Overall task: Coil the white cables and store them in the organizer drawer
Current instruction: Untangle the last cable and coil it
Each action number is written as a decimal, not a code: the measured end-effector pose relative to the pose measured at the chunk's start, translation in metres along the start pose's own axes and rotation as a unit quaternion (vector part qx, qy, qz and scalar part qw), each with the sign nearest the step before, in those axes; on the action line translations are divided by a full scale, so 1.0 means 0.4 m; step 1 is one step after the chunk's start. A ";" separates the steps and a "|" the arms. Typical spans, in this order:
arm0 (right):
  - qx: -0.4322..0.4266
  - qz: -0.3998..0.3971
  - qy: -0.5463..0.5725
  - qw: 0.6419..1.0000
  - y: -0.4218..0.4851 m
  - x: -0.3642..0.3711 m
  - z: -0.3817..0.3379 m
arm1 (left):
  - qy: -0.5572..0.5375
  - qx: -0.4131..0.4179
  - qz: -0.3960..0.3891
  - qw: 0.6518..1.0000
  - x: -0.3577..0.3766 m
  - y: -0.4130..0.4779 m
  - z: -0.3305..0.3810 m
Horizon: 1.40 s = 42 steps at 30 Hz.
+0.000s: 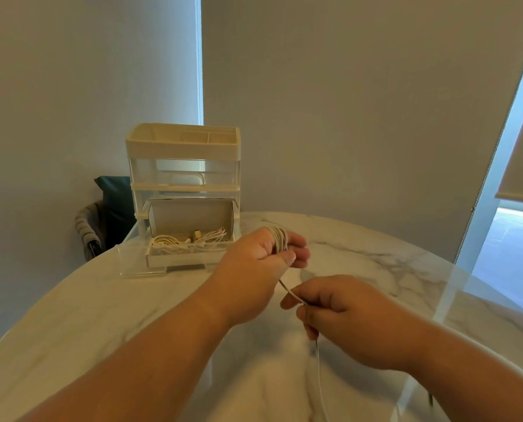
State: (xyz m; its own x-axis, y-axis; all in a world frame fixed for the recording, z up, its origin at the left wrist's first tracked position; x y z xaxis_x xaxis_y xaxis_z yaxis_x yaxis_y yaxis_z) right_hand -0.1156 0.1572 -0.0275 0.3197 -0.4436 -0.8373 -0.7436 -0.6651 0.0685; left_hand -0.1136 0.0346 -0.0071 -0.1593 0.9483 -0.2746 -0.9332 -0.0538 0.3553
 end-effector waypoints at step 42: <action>-0.143 0.180 -0.045 0.972 -0.009 -0.163 0.031 | -0.020 -0.107 -0.279 0.954 0.084 -0.055 0.005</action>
State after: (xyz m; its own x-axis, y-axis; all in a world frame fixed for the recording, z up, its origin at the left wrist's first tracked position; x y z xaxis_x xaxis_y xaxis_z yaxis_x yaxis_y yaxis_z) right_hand -0.1412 0.1959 0.0202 0.0073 -0.6329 -0.7742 -0.5995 -0.6224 0.5032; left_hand -0.0978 0.0684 -0.0224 0.3902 0.8587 -0.3322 -0.9141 0.4046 -0.0279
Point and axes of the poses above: each hand's wrist, its own y-axis towards the middle knuckle, its own x-axis out of the palm, z = x × y, the point moved 8 cm from there along y, towards the middle knuckle
